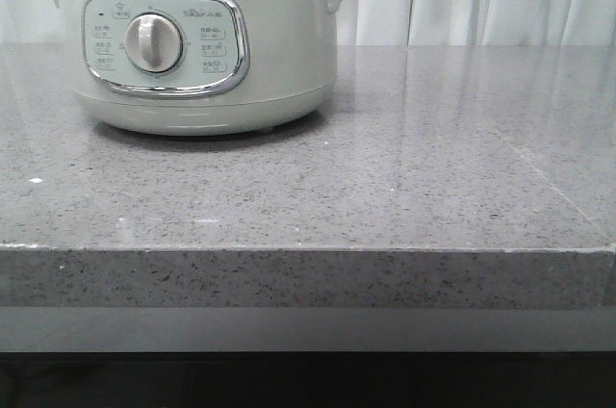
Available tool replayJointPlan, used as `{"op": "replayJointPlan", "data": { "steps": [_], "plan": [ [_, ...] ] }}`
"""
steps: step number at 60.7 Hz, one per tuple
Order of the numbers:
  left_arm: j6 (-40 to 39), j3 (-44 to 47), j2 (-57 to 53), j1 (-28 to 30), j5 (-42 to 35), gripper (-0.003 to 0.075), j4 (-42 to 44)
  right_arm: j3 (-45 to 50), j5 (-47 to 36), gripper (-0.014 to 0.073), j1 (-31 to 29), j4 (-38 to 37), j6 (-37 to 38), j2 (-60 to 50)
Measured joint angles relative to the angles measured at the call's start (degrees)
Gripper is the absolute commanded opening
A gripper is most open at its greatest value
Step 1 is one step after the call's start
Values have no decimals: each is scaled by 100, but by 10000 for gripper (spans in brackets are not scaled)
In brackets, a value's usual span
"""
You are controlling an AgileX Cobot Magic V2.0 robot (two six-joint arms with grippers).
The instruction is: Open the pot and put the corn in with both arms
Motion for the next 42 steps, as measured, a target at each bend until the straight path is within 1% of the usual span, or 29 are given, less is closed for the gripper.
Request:
{"op": "replayJointPlan", "data": {
  "steps": [29,34,42],
  "plan": [
    [0,15,-28,0,-17,-20,0,0,51,-67,0,0,0,0],
    [0,196,-172,-14,-244,-20,86,0,62,-67,0,0,0,0],
    [0,795,-779,394,-866,-20,355,0,62,-67,0,0,0,0]
  ]
}}
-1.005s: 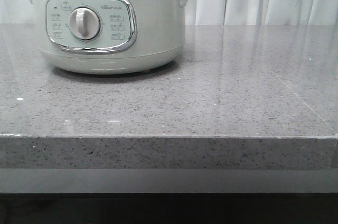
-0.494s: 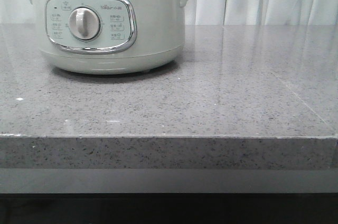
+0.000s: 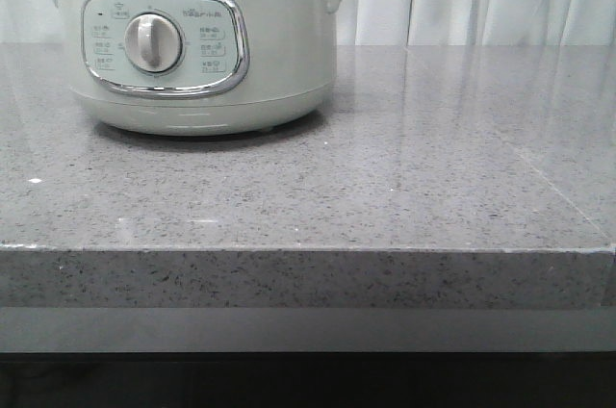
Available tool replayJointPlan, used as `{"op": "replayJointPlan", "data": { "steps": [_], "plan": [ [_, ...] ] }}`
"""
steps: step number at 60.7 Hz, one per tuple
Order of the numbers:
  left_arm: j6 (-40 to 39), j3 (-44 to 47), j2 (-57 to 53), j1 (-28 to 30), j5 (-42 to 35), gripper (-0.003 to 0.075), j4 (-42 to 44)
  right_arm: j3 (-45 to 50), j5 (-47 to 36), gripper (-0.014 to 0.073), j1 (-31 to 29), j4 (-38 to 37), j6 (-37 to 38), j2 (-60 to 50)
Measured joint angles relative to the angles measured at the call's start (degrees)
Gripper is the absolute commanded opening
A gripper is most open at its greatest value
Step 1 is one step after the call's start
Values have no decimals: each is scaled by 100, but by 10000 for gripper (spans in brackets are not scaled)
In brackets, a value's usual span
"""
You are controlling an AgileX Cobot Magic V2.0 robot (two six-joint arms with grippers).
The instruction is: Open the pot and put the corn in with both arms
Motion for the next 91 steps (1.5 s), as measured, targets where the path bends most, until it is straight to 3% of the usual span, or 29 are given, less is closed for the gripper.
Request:
{"op": "replayJointPlan", "data": {
  "steps": [19,36,91],
  "plan": [
    [0,2257,-1915,1245,-1366,-20,-105,0,0,-67,0,0,0,0],
    [0,3711,-2814,1558,-2378,-20,-374,0,1,-67,0,0,0,-8],
    [0,3724,-2814,1558,-2584,-20,-460,0,12,-67,0,0,0,-8]
  ]
}}
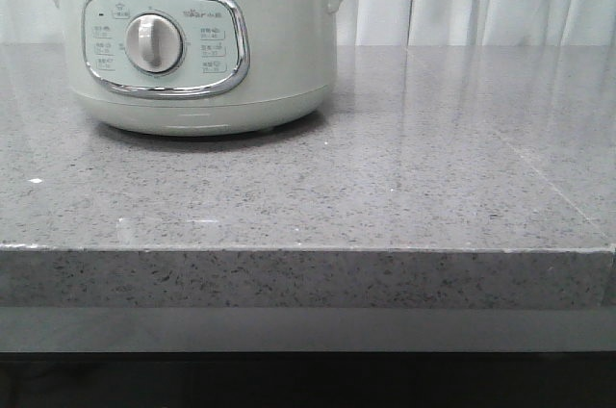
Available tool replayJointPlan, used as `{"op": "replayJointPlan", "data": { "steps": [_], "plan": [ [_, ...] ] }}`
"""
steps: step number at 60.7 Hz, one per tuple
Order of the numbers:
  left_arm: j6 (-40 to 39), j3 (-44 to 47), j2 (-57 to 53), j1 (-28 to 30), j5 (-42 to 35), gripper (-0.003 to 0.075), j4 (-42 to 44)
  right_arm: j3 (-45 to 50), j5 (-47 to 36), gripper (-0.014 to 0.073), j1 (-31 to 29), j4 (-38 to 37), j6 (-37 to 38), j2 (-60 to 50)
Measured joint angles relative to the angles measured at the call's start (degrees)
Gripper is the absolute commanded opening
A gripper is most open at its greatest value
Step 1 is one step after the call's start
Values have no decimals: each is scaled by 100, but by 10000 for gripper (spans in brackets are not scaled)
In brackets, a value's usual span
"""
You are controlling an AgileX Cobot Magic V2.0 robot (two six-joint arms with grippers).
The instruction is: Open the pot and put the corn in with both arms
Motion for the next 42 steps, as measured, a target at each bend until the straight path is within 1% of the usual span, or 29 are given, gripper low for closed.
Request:
{"op": "replayJointPlan", "data": {
  "steps": [9,15,25,35,42],
  "plan": [
    [0,0,0,0,-9,-20,0,79,-39,-67,-70,0,0,-111],
    [0,0,0,0,-9,-20,0,385,-314,-67,-461,0,0,-422],
    [0,0,0,0,-9,-20,0,1444,-1234,-67,-1311,153,0,-1279],
    [0,0,0,0,-9,-20,0,2874,-2262,-67,-2106,268,0,-2478],
    [0,0,0,0,-9,-20,0,3596,-2559,-67,-2476,289,0,-3140]
  ]
}}
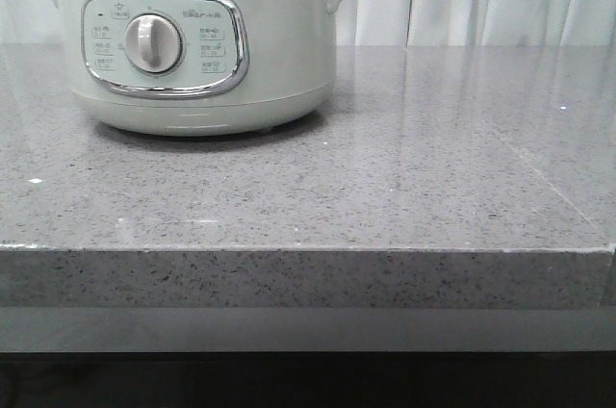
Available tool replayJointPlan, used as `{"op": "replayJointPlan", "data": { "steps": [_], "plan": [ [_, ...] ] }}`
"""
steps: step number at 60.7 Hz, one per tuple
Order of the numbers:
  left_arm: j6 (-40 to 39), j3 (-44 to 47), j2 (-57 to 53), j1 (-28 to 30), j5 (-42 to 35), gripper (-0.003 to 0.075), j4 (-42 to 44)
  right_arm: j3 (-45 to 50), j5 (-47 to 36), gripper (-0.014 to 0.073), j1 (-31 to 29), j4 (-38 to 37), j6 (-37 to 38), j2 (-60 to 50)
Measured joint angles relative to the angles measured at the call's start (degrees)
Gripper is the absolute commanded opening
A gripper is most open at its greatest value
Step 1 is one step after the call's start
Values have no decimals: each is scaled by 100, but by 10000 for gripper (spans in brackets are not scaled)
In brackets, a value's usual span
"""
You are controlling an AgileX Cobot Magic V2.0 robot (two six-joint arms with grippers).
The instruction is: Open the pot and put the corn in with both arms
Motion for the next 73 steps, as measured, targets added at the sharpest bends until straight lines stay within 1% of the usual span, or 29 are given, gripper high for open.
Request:
{"op": "replayJointPlan", "data": {
  "steps": [7,14,32,73],
  "plan": [
    [0,0,0,0,0,-20,0,556,-74,-67,-284,0,0,-389],
    [0,0,0,0,0,-20,0,774,-80,-67,-489,0,0,-430],
    [0,0,0,0,0,-20,0,773,-13,-67,-658,0,0,-443],
    [0,0,0,0,0,-20,0,773,-13,-67,-658,10,0,-443]
  ]
}}
